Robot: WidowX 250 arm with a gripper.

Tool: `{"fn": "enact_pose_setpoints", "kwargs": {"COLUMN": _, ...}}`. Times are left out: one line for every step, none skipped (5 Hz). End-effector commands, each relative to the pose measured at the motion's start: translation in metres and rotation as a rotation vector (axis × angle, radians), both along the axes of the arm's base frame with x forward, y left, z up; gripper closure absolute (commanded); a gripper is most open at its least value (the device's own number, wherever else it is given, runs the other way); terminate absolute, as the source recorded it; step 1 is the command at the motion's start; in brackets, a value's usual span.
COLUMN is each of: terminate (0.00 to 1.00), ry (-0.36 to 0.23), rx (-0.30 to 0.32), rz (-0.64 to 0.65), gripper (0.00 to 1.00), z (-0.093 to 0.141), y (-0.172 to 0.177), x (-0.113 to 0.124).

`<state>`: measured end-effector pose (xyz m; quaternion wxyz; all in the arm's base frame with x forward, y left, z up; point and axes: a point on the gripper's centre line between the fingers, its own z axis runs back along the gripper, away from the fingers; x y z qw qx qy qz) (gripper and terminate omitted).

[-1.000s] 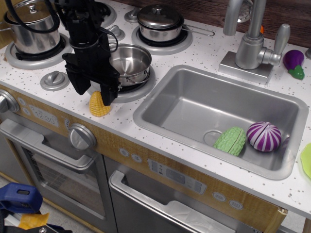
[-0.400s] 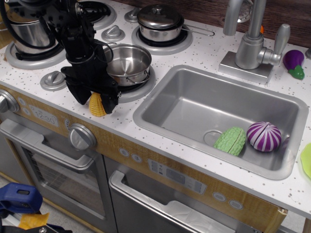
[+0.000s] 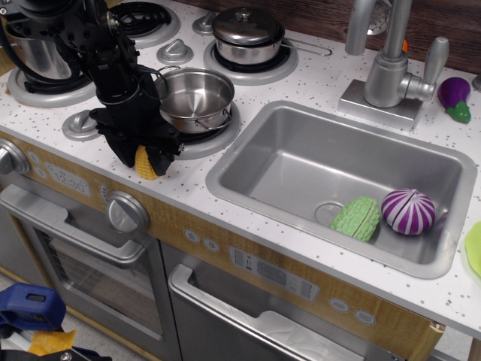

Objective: Put corn in pan which is on stove

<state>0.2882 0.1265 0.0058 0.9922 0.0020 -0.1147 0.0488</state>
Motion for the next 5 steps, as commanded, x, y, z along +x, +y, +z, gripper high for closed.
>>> {"fn": "enact_pose_setpoints", "kwargs": {"terminate": 0.00, "ry": -0.026, "rx": 0.102, "rz": -0.027, "gripper": 1.00, "z": 0.022, "y": -0.001, "x": 0.004}}
{"fn": "enact_pose_setpoints", "kwargs": {"terminate": 0.00, "ry": 0.045, "rx": 0.198, "rz": -0.068, "gripper": 1.00, "z": 0.055, "y": -0.004, "x": 0.008}}
{"fn": "enact_pose_setpoints", "kwargs": {"terminate": 0.00, "ry": 0.064, "rx": 0.250, "rz": -0.139, "gripper": 1.00, "z": 0.081, "y": -0.001, "x": 0.020}}
{"fn": "enact_pose_setpoints", "kwargs": {"terminate": 0.00, "ry": -0.016, "rx": 0.222, "rz": -0.217, "gripper": 1.00, "z": 0.095, "y": 0.011, "x": 0.036}}
{"fn": "enact_pose_setpoints", "kwargs": {"terminate": 0.00, "ry": -0.055, "rx": 0.181, "rz": -0.305, "gripper": 1.00, "z": 0.100, "y": 0.020, "x": 0.046}}
